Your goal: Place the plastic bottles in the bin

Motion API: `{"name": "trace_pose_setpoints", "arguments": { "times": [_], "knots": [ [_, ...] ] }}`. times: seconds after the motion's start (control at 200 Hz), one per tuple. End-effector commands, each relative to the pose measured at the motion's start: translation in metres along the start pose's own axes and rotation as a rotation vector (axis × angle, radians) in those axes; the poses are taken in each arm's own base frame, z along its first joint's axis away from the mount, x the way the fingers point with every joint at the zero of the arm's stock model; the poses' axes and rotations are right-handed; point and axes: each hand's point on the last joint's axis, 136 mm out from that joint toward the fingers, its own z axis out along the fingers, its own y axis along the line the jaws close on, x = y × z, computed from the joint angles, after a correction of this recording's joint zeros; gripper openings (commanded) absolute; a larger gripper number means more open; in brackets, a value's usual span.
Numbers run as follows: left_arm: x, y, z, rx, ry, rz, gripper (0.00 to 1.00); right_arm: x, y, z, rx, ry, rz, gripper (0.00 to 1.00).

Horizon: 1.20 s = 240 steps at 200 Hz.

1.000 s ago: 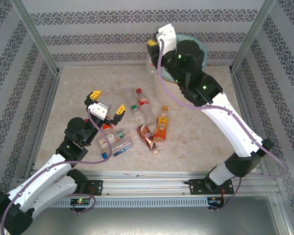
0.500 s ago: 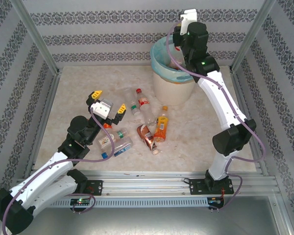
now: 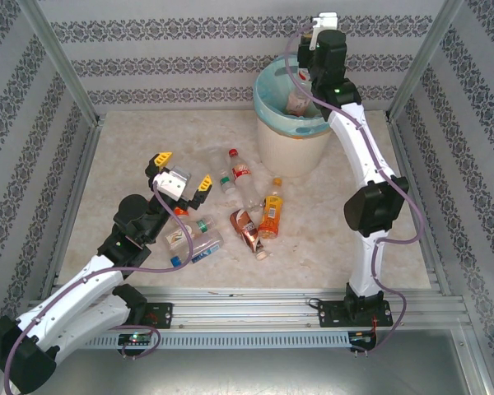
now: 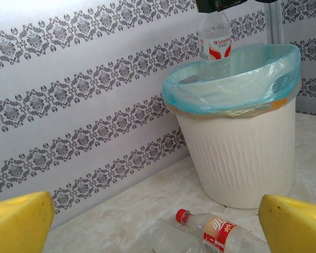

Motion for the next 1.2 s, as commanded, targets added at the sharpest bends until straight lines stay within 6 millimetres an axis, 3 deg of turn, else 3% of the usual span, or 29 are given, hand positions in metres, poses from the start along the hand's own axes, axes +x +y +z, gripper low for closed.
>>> {"name": "trace_pose_setpoints", "arguments": {
  "times": [0.0, 0.125, 0.375, 0.51, 0.625, 0.784, 1.099, 1.194],
  "knots": [
    [-0.010, 0.002, -0.001, -0.015, -0.039, 0.017, 1.00, 0.054, 0.003, 0.015, -0.017, 0.146, 0.016, 0.02],
    [-0.009, 0.002, -0.001, -0.015, -0.037, 0.017, 1.00, 0.037, 0.013, 0.005, -0.045, 0.119, 0.027, 0.02],
    [-0.009, 0.000, 0.000, -0.002, -0.040, 0.013, 1.00, -0.038, 0.049, -0.038, -0.142, -0.010, -0.028, 0.01],
    [-0.010, -0.001, 0.000, 0.002, -0.041, 0.010, 1.00, -0.048, 0.072, -0.058, -0.202, -0.020, -0.066, 0.00],
    [-0.010, -0.001, -0.001, 0.002, -0.043, 0.007, 1.00, -0.029, 0.083, -0.060, -0.238, 0.044, -0.081, 0.00],
    [-0.010, -0.002, 0.000, 0.007, -0.044, -0.001, 1.00, 0.021, 0.084, -0.051, -0.239, 0.176, -0.106, 0.00],
    [-0.009, -0.003, 0.000, 0.014, -0.041, -0.003, 1.00, 0.090, 0.064, -0.027, -0.253, 0.338, 0.019, 0.01],
    [-0.009, -0.003, 0.001, 0.015, -0.038, -0.001, 1.00, 0.119, 0.058, -0.017, -0.242, 0.394, 0.018, 0.02]
  ]
}}
